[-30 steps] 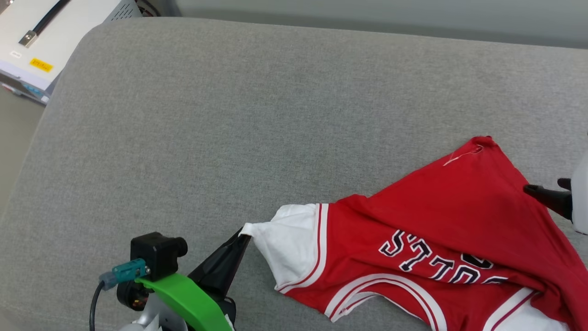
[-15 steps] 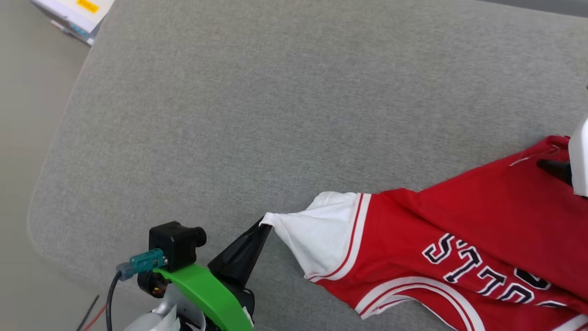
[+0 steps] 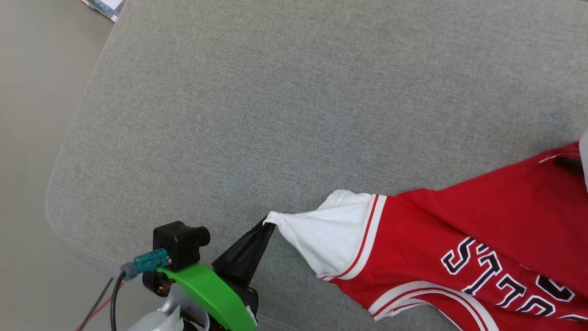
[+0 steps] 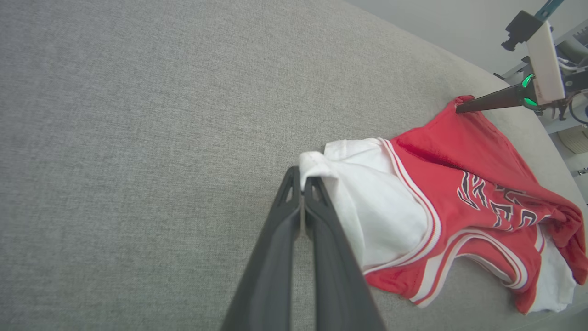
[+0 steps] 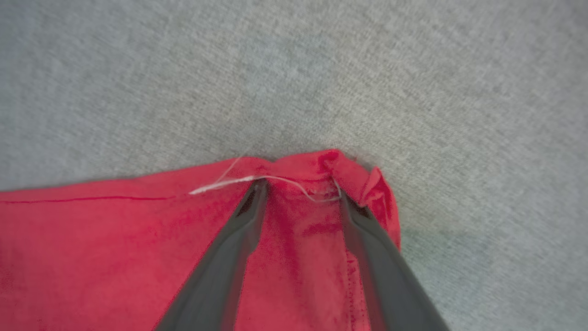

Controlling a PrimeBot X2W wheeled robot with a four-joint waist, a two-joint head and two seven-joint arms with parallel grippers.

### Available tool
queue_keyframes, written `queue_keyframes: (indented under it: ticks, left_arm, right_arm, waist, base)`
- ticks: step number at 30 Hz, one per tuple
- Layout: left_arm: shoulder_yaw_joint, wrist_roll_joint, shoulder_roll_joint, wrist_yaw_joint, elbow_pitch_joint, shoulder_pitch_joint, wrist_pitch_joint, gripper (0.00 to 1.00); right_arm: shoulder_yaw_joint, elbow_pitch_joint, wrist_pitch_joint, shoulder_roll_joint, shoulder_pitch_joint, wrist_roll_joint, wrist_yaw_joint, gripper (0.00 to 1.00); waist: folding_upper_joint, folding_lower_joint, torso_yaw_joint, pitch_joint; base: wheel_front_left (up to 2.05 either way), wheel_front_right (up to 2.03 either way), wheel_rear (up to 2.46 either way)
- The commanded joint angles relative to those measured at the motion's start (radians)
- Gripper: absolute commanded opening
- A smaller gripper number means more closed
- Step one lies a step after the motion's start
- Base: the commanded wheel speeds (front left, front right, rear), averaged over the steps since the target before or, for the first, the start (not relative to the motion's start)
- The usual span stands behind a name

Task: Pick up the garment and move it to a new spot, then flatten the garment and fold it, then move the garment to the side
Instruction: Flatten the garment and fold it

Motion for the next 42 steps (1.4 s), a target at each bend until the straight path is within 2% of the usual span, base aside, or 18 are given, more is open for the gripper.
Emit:
queue_keyframes:
  ticks: [1, 10, 17, 23, 28, 33, 42]
  left_arm:
    - [0.002, 0.018, 0.0, -0.007, 0.004, -0.013, -0.009, 0.0]
    - [0.014, 0.022, 0.017, -0.005, 0.002, -0.01, -0.021, 0.0]
    - [0.043, 0.028, 0.042, 0.017, -0.021, -0.018, -0.023, 0.0]
    - [0.072, 0.044, 0.067, 0.044, -0.075, -0.055, -0.005, 0.0]
    - [0.096, 0.058, 0.08, 0.066, -0.124, -0.094, 0.011, 0.0]
    - [0.159, 0.059, 0.099, 0.088, -0.16, -0.153, 0.009, 0.0]
    - [0.27, 0.036, 0.101, 0.111, -0.212, -0.303, 0.012, 0.0]
  right_arm:
    - [0.029, 0.044, 0.002, 0.014, 0.053, 0.009, -0.001, 0.0]
    - [0.018, 0.057, -0.128, 0.015, 0.024, 0.035, -0.001, 0.0]
    - [0.017, 0.05, -0.283, 0.008, -0.002, 0.075, -0.001, 0.0]
    - [0.025, 0.01, -0.386, -0.027, -0.034, 0.109, -0.001, 0.0]
    - [0.03, -0.049, -0.422, -0.045, -0.055, 0.124, -0.001, 0.0]
    - [0.007, -0.128, -0.449, -0.051, -0.07, 0.127, -0.001, 0.0]
    - [-0.035, -0.254, -0.491, -0.016, -0.099, 0.123, -0.001, 0.0]
  waist:
    - [0.0, 0.0, -0.002, -0.001]
    - [0.0, 0.0, -0.037, -0.043]
    - [0.0, 0.0, -0.087, -0.121]
    - [0.0, 0.0, -0.135, -0.181]
    - [0.0, 0.0, -0.174, -0.223]
    - [0.0, 0.0, -0.213, -0.262]
    - [0.0, 0.0, -0.277, -0.304]
  base:
    - [0.0, 0.0, 0.0]
    - [0.0, 0.0, 0.0]
    - [0.0, 0.0, 0.0]
    - [0.0, 0.0, 0.0]
    - [0.0, 0.0, 0.0]
    - [0.0, 0.0, 0.0]
    - [0.0, 0.0, 0.0]
